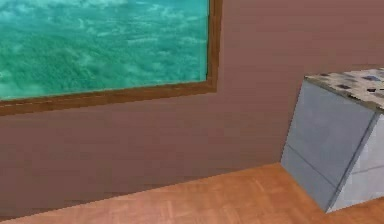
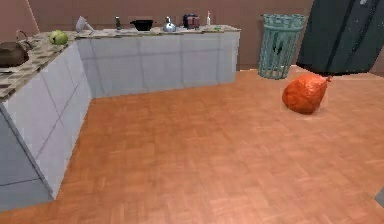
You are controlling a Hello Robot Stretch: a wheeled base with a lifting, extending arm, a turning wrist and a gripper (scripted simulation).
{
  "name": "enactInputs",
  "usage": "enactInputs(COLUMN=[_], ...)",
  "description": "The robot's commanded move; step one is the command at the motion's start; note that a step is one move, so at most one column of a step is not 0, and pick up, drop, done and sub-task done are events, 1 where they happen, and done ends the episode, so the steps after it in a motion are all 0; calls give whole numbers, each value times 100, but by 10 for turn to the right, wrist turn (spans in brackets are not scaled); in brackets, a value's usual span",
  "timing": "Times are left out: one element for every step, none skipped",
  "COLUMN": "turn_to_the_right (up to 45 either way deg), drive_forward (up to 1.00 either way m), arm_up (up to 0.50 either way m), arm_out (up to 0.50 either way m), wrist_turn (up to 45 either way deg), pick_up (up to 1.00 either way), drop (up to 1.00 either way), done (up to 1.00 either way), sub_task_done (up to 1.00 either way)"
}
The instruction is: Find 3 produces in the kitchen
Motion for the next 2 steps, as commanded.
enactInputs(turn_to_the_right=[-450, -360], drive_forward=[0, 0], arm_up=[0, 0], arm_out=[0, 0], wrist_turn=[0, 0], pick_up=[0, 0], drop=[0, 0], done=[0, 0], sub_task_done=[0, 0])
